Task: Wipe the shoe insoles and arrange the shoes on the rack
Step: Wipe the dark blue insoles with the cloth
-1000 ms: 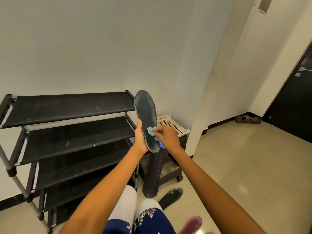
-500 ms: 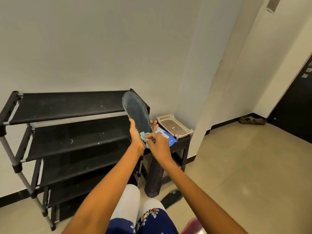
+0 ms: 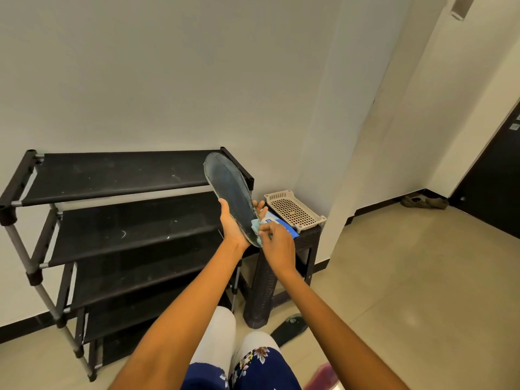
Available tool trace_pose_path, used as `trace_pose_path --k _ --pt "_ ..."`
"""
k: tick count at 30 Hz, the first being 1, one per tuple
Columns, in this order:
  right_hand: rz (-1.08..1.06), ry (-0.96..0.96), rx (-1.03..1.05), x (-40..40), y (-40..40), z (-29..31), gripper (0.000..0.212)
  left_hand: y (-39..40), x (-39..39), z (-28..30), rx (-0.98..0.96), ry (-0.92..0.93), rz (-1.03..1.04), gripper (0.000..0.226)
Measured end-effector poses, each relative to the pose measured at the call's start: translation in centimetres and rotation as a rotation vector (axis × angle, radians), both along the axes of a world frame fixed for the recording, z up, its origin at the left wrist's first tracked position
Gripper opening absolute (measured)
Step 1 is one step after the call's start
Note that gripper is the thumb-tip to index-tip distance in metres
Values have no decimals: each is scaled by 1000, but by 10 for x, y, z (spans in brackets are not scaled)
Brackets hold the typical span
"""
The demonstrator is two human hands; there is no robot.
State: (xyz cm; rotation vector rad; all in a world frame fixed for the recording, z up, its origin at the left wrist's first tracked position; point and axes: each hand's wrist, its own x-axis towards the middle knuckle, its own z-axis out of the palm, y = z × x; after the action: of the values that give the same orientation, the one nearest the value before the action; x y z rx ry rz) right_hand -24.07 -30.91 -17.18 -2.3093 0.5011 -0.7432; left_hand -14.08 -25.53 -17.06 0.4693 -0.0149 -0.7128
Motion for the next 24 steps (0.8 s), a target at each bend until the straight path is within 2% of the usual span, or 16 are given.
trace_pose_path --k 3,7,10,12,15,18,20,24 --pt "-41 -9 14 1 3 -3 13 -4 2 -2 34 0 11 82" --pt "205 -39 49 -7 7 6 13 0 8 -6 80 -44 -5 75" --pt "20 -152 121 9 -15 29 20 1 -2 -2 126 -146 -55 64" --pt "-44 -123 107 20 -29 39 26 -3 -12 3 168 -186 -61 62" --pt "20 -12 6 24 -22 32 27 -4 -17 6 192 -151 -74 70" --pt "137 -35 -33 7 0 18 23 -3 -10 1 180 -124 -121 92" --pt "177 -19 -116 2 -6 14 20 -3 -12 -3 160 -104 -163 93" --pt "-98 -5 -217 7 -35 30 20 -14 -34 2 111 -128 -172 71"
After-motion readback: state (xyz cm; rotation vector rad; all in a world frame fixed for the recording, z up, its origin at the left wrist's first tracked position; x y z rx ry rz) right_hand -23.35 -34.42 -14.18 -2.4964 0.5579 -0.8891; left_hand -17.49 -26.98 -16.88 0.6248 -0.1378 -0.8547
